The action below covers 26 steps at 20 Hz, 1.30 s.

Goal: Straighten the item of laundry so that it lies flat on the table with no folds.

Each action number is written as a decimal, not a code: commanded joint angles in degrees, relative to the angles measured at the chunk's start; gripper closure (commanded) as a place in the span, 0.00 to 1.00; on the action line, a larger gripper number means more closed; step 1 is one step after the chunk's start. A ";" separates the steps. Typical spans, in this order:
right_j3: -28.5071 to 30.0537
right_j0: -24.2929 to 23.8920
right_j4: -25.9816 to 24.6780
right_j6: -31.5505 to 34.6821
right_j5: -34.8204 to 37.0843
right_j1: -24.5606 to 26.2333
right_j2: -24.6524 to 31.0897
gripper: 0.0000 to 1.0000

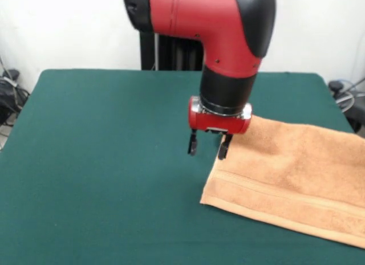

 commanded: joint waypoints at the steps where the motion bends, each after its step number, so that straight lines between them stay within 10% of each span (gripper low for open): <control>1: 2.61 4.43 4.98 17.97 2.26 1.46 -3.49 0.00; 12: 3.14 8.37 9.93 19.45 -5.28 6.05 -5.21 0.00; 26: -0.99 0.39 7.18 6.66 -13.75 15.23 -0.90 0.00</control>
